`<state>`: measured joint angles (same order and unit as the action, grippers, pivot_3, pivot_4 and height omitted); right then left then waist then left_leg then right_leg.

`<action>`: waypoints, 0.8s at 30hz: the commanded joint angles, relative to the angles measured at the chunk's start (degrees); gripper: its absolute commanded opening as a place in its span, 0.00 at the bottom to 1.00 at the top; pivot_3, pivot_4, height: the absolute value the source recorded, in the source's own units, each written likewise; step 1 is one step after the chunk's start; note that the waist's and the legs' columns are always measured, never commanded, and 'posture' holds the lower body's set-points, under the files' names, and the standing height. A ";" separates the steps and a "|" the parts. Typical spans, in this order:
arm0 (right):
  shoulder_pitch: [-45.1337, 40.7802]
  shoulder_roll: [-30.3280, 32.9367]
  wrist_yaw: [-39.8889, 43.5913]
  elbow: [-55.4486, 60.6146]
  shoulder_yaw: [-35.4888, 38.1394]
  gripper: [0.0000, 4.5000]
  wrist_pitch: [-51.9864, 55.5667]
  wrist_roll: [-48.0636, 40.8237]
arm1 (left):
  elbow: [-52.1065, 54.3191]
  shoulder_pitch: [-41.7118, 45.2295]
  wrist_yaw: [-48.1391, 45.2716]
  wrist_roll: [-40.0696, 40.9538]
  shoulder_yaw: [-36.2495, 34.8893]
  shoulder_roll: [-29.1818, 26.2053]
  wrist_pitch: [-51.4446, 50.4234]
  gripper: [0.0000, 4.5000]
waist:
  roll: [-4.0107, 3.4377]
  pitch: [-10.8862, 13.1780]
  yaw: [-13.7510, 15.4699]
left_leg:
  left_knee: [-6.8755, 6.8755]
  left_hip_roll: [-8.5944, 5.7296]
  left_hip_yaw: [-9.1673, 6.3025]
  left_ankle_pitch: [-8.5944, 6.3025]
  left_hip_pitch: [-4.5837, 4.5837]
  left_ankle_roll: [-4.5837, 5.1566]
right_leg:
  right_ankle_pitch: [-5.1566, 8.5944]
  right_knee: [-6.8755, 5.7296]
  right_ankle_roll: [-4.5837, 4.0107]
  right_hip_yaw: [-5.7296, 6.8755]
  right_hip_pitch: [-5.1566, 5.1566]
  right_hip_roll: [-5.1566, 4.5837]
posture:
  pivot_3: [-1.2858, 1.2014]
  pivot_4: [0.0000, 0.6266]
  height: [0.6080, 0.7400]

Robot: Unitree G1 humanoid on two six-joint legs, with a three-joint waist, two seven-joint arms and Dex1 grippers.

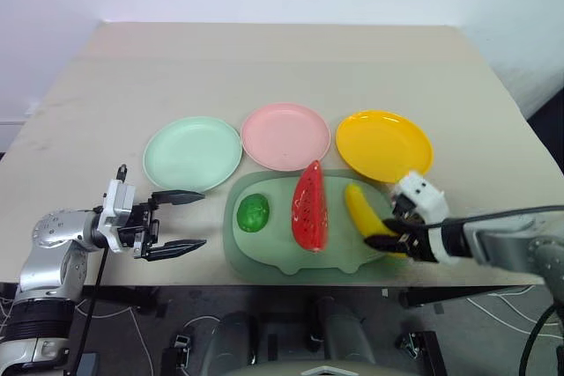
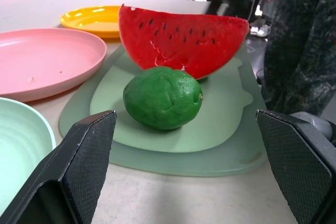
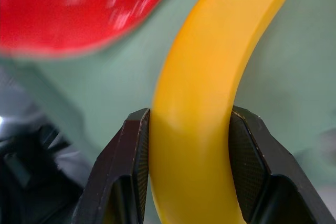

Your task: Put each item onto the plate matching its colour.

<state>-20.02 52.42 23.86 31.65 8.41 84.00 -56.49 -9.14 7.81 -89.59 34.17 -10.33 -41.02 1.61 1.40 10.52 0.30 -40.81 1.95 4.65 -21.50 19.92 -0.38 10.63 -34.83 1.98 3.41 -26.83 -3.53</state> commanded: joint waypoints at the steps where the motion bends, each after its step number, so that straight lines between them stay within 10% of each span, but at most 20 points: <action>1: -8.04 -0.77 0.65 -7.97 -2.03 0.38 -6.38 6.22 | 0.20 0.71 -0.06 0.14 -0.90 -0.56 0.03 1.00 | 0.00 0.00 -0.07 | 0.00 -0.01 0.00 0.00 0.06 0.00 | -0.01 -0.01 0.00 0.00 -0.05 0.00 | 0.52 0.24 0.97; 14: -26.06 -10.84 3.82 -48.94 -18.01 0.38 -34.28 35.97 | -0.56 0.56 0.59 -0.74 -1.36 -0.59 0.99 1.00 | -0.06 0.03 -0.21 | -0.14 -0.09 0.10 0.00 0.50 0.03 | -0.14 -0.07 0.19 0.05 -0.43 -0.05 | 0.52 0.24 0.97; 22: -27.69 -9.06 11.04 -44.38 -15.15 0.98 -31.38 36.72 | -0.10 -1.27 0.95 -0.69 -2.27 -0.82 1.50 1.00 | -0.11 0.06 -1.03 | -0.14 -0.03 -0.01 0.00 0.48 0.04 | -0.14 -0.17 0.19 0.11 -0.44 -0.08 | 0.52 0.24 0.97; 24: -28.13 -8.03 12.76 -39.67 -12.95 0.99 -26.77 34.08 | -0.13 -1.45 0.97 -0.70 -2.39 -0.84 1.64 1.00 | -0.17 0.10 -1.04 | -0.14 -0.02 -0.01 0.00 0.47 0.04 | -0.14 -0.22 0.20 0.10 -0.44 -0.09 | 0.52 0.24 0.97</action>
<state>-45.84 42.64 35.25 -12.95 -8.07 54.85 -20.61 -10.29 6.60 -88.60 33.38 -11.13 -41.08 2.17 1.22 10.62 -0.74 -40.96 1.94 4.64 -21.50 20.39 -0.35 10.48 -35.08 2.18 3.51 -27.31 -3.62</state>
